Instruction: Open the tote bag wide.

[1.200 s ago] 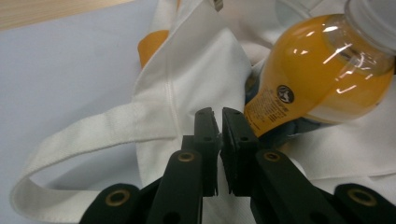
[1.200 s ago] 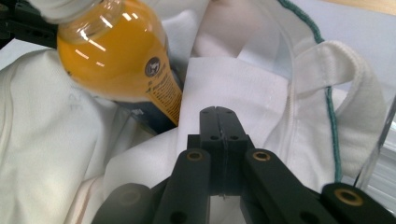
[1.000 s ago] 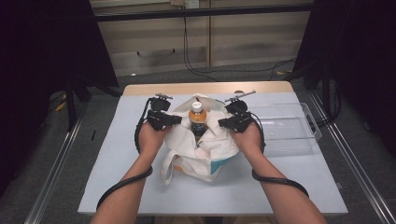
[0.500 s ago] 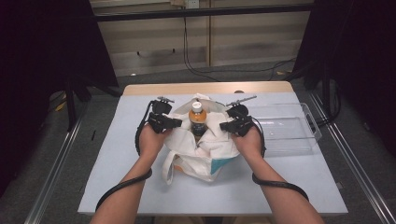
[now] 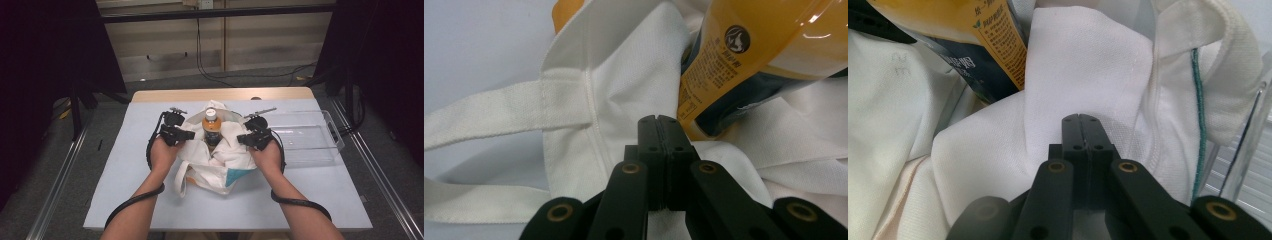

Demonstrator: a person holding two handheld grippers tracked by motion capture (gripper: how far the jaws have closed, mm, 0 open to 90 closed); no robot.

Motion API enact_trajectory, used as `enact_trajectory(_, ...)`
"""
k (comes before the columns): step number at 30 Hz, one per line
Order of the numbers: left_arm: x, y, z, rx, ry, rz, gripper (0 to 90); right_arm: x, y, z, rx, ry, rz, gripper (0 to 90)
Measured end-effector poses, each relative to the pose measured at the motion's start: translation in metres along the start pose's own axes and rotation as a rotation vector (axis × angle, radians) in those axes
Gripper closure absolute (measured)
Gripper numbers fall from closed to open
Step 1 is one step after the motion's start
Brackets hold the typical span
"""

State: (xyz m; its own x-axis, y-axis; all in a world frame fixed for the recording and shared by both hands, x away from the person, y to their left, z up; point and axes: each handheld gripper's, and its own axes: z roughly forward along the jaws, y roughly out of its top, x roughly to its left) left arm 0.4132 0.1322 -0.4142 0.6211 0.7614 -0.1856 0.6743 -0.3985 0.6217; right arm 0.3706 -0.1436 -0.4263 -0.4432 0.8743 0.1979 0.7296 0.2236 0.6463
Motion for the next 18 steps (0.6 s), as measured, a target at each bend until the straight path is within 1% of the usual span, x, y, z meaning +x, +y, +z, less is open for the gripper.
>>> enact_trajectory(2, -0.0004, -0.0012, 0.0016, -0.008, -0.002, -0.017, 89.5, 0.0002, -0.0010, -0.0002, -0.007, 0.000, 0.004, 90.0)
enact_trajectory(4, -0.0003, -0.0021, 0.0020, -0.005, 0.001, -0.019, 89.7, 0.0006, -0.0016, -0.0003, -0.006, 0.000, 0.000, 90.0)
enact_trajectory(5, 0.0012, -0.0022, 0.0016, 0.005, -0.005, -0.005, 89.8, 0.0005, -0.0018, -0.0006, -0.007, 0.001, 0.000, 90.0)
enact_trajectory(6, 0.0013, -0.0025, 0.0017, 0.009, -0.003, -0.001, 89.8, 0.0007, -0.0021, -0.0006, -0.008, -0.001, 0.000, 90.0)
enact_trajectory(8, 0.0009, -0.0033, 0.0023, 0.004, 0.003, -0.008, 89.9, 0.0012, -0.0027, -0.0008, -0.009, -0.003, -0.003, 90.0)
enact_trajectory(10, 0.0008, -0.0037, 0.0025, 0.004, 0.004, -0.004, 89.9, 0.0021, -0.0032, -0.0009, -0.012, -0.008, -0.005, 90.0)
enact_trajectory(11, 0.0010, -0.0037, 0.0024, 0.005, -0.002, -0.003, 90.0, 0.0026, -0.0035, -0.0008, -0.012, -0.009, -0.005, 90.0)
enact_trajectory(12, 0.0004, -0.0037, 0.0026, 0.004, 0.005, -0.004, 90.0, 0.0028, -0.0036, -0.0010, -0.012, -0.012, -0.008, 90.0)
enact_trajectory(18, 0.0004, -0.0036, 0.0027, 0.007, 0.006, -0.003, 90.0, 0.0054, -0.0060, -0.0009, -0.009, -0.025, -0.022, 90.0)
